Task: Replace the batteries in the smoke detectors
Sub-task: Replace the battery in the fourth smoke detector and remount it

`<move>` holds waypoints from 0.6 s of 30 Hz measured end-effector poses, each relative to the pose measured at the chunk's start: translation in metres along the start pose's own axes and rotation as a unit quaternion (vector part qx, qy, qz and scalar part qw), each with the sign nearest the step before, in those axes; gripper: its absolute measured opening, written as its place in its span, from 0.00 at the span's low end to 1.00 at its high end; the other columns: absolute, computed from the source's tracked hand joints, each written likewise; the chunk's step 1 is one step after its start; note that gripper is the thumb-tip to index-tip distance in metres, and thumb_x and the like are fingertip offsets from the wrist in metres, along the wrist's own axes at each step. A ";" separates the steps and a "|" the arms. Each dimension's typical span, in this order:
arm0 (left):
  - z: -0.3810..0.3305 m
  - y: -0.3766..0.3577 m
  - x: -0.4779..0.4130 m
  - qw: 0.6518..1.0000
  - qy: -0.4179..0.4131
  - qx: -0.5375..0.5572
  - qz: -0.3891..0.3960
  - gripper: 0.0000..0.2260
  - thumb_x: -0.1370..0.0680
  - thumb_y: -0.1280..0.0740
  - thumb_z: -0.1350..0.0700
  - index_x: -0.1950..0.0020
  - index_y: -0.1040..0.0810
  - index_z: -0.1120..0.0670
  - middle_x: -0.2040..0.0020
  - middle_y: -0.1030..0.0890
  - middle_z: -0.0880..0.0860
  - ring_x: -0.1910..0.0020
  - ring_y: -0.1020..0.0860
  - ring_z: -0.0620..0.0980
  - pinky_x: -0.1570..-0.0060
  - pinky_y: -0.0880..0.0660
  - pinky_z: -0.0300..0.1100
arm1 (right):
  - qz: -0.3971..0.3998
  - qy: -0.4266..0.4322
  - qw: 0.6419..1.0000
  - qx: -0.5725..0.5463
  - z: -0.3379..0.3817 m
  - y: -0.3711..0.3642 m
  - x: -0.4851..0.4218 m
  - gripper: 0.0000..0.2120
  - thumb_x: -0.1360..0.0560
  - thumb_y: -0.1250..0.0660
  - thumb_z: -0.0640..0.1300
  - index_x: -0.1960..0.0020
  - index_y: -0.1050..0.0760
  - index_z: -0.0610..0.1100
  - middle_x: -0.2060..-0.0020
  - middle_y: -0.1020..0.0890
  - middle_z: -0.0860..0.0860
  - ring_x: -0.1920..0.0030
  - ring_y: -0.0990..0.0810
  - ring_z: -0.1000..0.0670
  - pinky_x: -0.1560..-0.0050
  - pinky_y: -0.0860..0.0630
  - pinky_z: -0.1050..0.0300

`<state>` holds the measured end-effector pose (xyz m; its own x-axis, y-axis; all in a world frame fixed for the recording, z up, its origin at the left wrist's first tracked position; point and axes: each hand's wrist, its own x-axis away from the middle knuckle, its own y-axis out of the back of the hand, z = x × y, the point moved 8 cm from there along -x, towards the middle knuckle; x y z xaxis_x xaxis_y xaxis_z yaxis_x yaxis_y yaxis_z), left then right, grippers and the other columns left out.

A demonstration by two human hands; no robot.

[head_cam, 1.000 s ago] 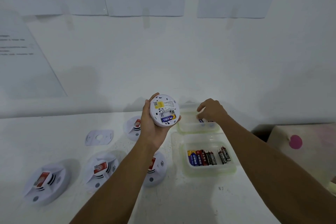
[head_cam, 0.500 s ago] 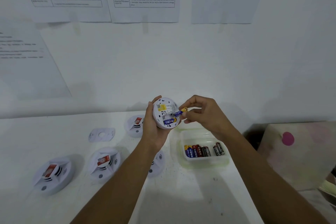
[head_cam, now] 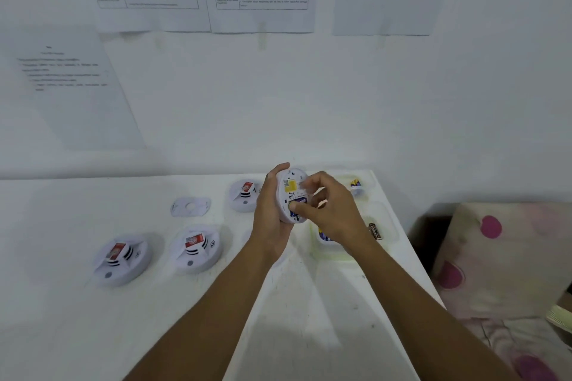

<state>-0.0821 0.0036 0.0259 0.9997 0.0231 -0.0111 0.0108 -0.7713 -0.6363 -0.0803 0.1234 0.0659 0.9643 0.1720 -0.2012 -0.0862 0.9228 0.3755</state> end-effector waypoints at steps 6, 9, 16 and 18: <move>-0.023 0.023 0.012 1.000 -0.015 0.007 -0.025 0.12 0.18 0.42 0.50 0.40 0.23 0.50 0.45 0.19 0.54 0.44 0.23 0.54 0.42 0.25 0.56 | 0.002 -0.084 0.996 -0.027 -0.012 -0.029 -0.008 0.37 0.39 0.18 0.53 0.40 0.37 0.51 0.46 0.31 0.52 0.43 0.31 0.50 0.44 0.27 0.55; -0.041 0.048 0.011 0.999 -0.020 0.009 -0.031 0.16 0.24 0.37 0.47 0.39 0.23 0.49 0.40 0.21 0.56 0.40 0.25 0.56 0.44 0.24 0.55 | 0.011 -0.070 0.997 -0.015 -0.002 -0.056 -0.015 0.38 0.39 0.19 0.54 0.39 0.39 0.53 0.43 0.30 0.49 0.42 0.29 0.50 0.44 0.26 0.55; -0.116 0.140 0.003 0.997 -0.045 0.039 -0.044 0.21 0.27 0.37 0.45 0.36 0.26 0.51 0.40 0.22 0.56 0.39 0.26 0.59 0.34 0.35 0.66 | 0.004 0.008 0.999 0.039 0.019 -0.134 -0.045 0.15 0.26 0.28 0.49 0.44 0.28 0.47 0.53 0.21 0.52 0.53 0.24 0.53 0.55 0.30 0.63; -0.140 0.165 -0.001 0.998 -0.040 0.038 -0.040 0.21 0.27 0.37 0.44 0.36 0.26 0.50 0.40 0.21 0.55 0.39 0.25 0.59 0.36 0.33 0.67 | 0.054 0.039 0.991 0.115 0.019 -0.167 -0.059 0.12 0.26 0.28 0.46 0.46 0.26 0.47 0.54 0.20 0.53 0.53 0.24 0.53 0.54 0.30 0.63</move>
<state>-0.0777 -0.2128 0.0283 0.9906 0.1359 -0.0167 0.0863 -0.7146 -0.6942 -0.1183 -0.0476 0.0321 0.9295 0.3003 -0.2140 -0.1202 0.7955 0.5939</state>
